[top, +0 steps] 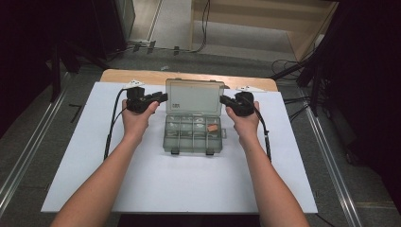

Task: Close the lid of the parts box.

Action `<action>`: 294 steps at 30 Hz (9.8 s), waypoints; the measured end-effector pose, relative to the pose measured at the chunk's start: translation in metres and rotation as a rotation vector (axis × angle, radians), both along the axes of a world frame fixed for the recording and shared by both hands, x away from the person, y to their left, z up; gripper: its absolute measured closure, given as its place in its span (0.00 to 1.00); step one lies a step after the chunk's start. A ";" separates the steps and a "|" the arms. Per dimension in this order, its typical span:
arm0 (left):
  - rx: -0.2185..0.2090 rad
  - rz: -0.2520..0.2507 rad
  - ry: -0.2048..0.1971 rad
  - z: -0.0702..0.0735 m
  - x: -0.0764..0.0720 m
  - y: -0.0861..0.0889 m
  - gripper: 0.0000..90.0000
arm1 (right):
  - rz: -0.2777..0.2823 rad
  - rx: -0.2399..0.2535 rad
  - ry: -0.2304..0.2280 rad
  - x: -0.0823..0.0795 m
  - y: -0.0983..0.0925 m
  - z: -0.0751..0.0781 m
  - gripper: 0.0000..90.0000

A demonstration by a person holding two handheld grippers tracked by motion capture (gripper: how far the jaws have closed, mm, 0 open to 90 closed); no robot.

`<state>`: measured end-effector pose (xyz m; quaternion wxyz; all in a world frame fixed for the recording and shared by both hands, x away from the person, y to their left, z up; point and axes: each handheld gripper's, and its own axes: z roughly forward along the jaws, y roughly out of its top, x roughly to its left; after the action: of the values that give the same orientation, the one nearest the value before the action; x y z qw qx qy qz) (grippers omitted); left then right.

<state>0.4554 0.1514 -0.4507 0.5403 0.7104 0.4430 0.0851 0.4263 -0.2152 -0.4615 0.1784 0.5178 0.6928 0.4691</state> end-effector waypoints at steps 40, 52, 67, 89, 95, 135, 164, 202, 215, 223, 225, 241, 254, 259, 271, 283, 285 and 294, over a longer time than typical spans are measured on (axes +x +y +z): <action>-0.037 -0.089 0.061 -0.003 0.026 -0.014 1.00 | 0.029 0.018 -0.076 -0.023 -0.005 0.000 0.72; -0.032 -0.104 0.042 0.000 0.021 -0.013 1.00 | 0.076 0.044 -0.084 -0.041 -0.018 0.006 0.55; -0.022 -0.121 0.032 -0.002 0.015 -0.013 1.00 | 0.052 0.025 -0.043 -0.044 -0.032 0.001 0.79; -0.063 -0.157 0.045 -0.002 0.001 -0.010 1.00 | 0.040 0.098 0.000 -0.037 -0.015 0.006 0.98; -0.071 -0.165 0.045 -0.002 -0.004 -0.010 1.00 | 0.043 0.102 -0.015 -0.041 -0.015 0.008 0.98; -0.058 -0.233 -0.025 -0.012 -0.080 -0.005 1.00 | 0.121 0.067 -0.147 -0.104 -0.007 -0.005 0.98; -0.081 -0.221 -0.052 -0.025 -0.130 0.008 1.00 | 0.154 0.029 -0.189 -0.150 0.005 -0.017 0.98; -0.047 -0.189 -0.045 -0.040 -0.135 0.008 1.00 | 0.164 0.017 -0.137 -0.153 0.013 -0.036 0.98; -0.028 -0.183 -0.038 -0.045 -0.135 0.007 1.00 | 0.163 0.009 -0.124 -0.153 0.014 -0.040 0.98; -0.011 -0.191 -0.036 -0.047 -0.135 0.005 1.00 | 0.166 -0.002 -0.120 -0.152 0.015 -0.044 0.98; -0.010 -0.190 -0.035 -0.047 -0.135 0.005 1.00 | 0.168 0.004 -0.124 -0.151 0.014 -0.045 0.98; 0.077 -0.182 -0.083 -0.048 -0.141 -0.004 0.99 | 0.183 0.003 -0.141 -0.151 0.014 -0.051 0.77; 0.019 -0.216 -0.172 -0.034 -0.150 0.007 0.00 | 0.176 0.058 -0.182 -0.159 0.000 -0.039 0.00; 0.015 -0.228 -0.193 -0.032 -0.153 0.011 0.00 | 0.168 0.046 -0.194 -0.165 -0.005 -0.039 0.00; 0.031 -0.208 -0.196 -0.032 -0.160 0.026 0.00 | 0.138 0.025 -0.195 -0.174 -0.024 -0.040 0.00; 0.035 -0.180 -0.201 -0.033 -0.171 0.053 0.00 | 0.092 0.019 -0.197 -0.188 -0.054 -0.040 0.00; 0.041 -0.177 -0.200 -0.033 -0.173 0.058 0.00 | 0.083 0.016 -0.199 -0.190 -0.060 -0.040 0.00; 0.055 -0.151 -0.198 -0.034 -0.183 0.081 0.00 | 0.048 0.000 -0.190 -0.200 -0.080 -0.043 0.00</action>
<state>0.2720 0.2322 -0.4851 0.5666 0.7444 0.3302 0.1259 0.2258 -0.2954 -0.5041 0.2320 0.4541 0.6850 0.5203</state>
